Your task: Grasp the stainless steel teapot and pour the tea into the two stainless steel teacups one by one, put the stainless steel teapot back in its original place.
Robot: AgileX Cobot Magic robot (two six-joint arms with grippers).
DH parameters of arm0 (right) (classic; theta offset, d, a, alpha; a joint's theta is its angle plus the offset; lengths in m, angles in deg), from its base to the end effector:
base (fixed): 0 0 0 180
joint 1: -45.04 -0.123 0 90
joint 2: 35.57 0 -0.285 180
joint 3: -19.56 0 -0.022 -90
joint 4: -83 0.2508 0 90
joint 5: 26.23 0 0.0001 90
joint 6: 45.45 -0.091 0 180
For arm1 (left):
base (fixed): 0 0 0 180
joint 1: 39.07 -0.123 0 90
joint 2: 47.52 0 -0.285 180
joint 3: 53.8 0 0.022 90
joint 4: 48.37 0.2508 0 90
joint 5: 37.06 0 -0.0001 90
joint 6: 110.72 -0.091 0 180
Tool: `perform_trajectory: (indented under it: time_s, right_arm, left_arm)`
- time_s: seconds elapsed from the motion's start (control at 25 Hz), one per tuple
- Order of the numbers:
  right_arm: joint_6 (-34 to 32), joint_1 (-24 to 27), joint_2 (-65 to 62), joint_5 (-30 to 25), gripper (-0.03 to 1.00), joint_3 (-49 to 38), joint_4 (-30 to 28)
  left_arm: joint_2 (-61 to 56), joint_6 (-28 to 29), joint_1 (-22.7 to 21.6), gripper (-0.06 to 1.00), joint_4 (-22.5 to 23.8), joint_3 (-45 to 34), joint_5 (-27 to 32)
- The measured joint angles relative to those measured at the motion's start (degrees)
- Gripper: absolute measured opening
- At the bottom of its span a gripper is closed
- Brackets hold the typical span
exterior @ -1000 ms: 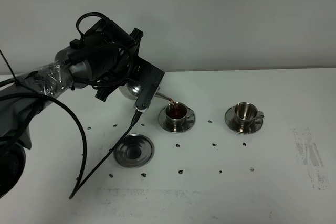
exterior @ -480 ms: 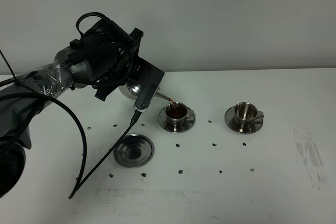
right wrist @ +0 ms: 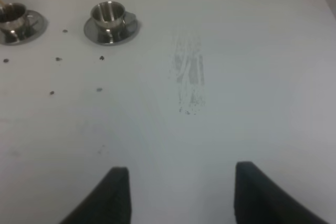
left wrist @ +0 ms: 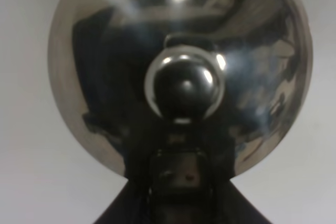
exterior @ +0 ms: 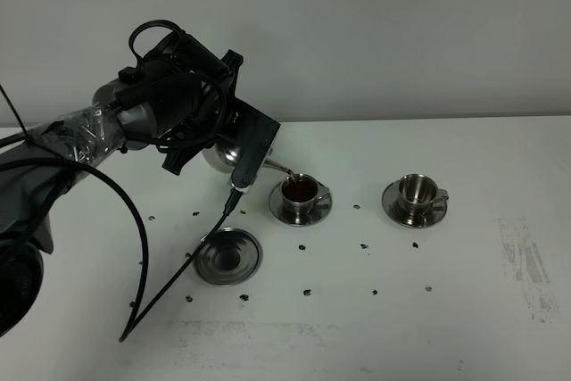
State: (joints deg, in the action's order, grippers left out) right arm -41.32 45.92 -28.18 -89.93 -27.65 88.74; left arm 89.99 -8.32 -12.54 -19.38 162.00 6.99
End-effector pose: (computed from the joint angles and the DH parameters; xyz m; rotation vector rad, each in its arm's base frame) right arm -0.0110 0.0083 0.2800 -0.0680 2.0601 0.0661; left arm 0.4726 -0.2016 0.2186 2.2936 1.3512 0.9149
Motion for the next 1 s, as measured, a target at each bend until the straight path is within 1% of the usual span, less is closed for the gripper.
perform_trajectory:
  time_s: [0.16,0.32,0.4,0.52,0.68,0.84,1.0]
  right_arm:
    - [0.0,0.0,0.0,0.0,0.43,0.0,0.0]
    - [0.0,0.0,0.0,0.0,0.43,0.0,0.0]
    - [0.0,0.0,0.0,0.0,0.43,0.0,0.0]
    - [0.0,0.0,0.0,0.0,0.43,0.0,0.0]
    - [0.0,0.0,0.0,0.0,0.43,0.0,0.0]
    - [0.0,0.0,0.0,0.0,0.43,0.0,0.0]
    - [0.0,0.0,0.0,0.0,0.43,0.0,0.0]
  left_arm:
    - [0.0,3.4,-0.1,0.23,-1.1,0.0,0.3]
    - [0.0,6.2,-0.2,0.23,-1.2,-0.3,0.8]
    - [0.0,6.5,-0.6,0.23,-2.0,-1.0,0.9]
    - [0.1,6.5,-1.1,0.23,-4.9,-1.7,1.1]
    - [0.0,6.5,-1.3,0.23,-6.7,-1.8,0.7]
    - [-1.4,6.5,-2.3,0.23,-12.0,-1.8,0.5]
    - [-3.8,7.0,-4.2,0.23,-19.2,-1.8,1.1]
